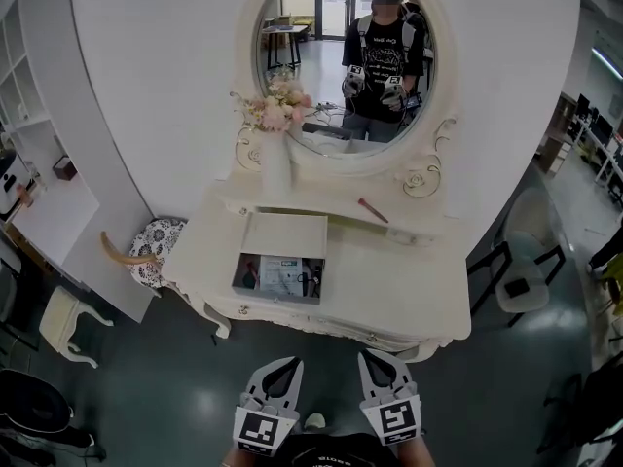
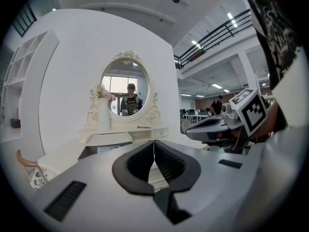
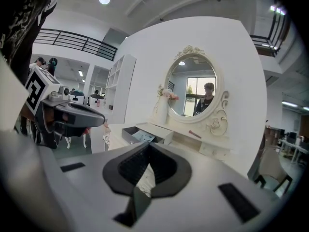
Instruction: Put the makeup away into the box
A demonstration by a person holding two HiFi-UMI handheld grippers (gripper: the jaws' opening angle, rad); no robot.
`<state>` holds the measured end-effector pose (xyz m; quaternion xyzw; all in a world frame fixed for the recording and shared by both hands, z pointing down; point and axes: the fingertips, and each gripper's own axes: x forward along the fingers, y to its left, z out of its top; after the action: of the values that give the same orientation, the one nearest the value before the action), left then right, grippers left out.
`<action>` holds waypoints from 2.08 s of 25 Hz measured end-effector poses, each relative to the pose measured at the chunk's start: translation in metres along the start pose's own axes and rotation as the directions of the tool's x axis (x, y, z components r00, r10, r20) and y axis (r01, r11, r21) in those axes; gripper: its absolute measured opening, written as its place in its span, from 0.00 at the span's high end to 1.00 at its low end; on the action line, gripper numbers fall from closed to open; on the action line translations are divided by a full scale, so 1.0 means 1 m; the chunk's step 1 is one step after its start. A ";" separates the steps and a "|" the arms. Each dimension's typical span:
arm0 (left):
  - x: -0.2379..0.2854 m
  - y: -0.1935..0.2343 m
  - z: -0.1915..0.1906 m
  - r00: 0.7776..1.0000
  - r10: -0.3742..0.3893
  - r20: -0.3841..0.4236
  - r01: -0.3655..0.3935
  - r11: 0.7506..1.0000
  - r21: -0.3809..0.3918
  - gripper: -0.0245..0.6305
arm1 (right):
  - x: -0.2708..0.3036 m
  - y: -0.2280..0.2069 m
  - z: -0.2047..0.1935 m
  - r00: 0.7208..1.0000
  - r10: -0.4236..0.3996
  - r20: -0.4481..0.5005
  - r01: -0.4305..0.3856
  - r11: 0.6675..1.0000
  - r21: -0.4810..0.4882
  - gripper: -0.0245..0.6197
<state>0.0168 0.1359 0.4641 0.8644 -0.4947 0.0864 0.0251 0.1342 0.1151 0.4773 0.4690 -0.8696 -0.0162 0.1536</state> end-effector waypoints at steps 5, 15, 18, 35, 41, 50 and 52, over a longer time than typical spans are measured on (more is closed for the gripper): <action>0.005 -0.001 -0.001 1.000 -0.008 -0.006 0.008 1.000 -0.011 0.94 | -0.002 -0.002 -0.005 1.000 -0.001 -0.016 0.001 1.000 -0.002 0.95; 0.029 0.011 -0.005 0.997 -0.061 -0.038 0.061 0.998 0.001 0.94 | 0.017 -0.016 -0.006 0.999 -0.035 -0.027 0.036 0.999 0.027 0.95; 0.038 0.019 -0.004 0.996 -0.074 -0.042 0.074 0.997 0.003 0.94 | 0.028 -0.020 -0.006 0.998 -0.040 -0.039 0.041 0.999 0.029 0.95; 0.117 0.090 0.004 0.985 -0.169 -0.040 0.169 0.986 -0.015 0.94 | 0.117 -0.047 0.012 0.993 -0.077 -0.092 0.081 0.996 0.040 0.95; 0.143 0.120 0.008 0.978 -0.204 -0.037 0.204 0.979 -0.014 0.94 | 0.147 -0.050 0.009 0.986 -0.087 -0.144 0.093 0.995 0.038 0.95; 0.167 0.147 0.016 0.960 -0.280 -0.025 0.280 0.960 0.010 0.94 | 0.186 -0.049 0.012 0.973 -0.136 -0.187 0.145 0.989 0.034 0.95; 0.170 0.152 0.017 0.955 -0.296 -0.023 0.296 0.955 0.014 0.94 | 0.192 -0.046 0.014 0.972 -0.144 -0.185 0.154 0.987 0.039 0.95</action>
<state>-0.0269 -0.0885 0.4706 0.9279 -0.3587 0.0951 0.0353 0.0692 -0.0702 0.5048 0.5364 -0.8144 0.0384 0.2180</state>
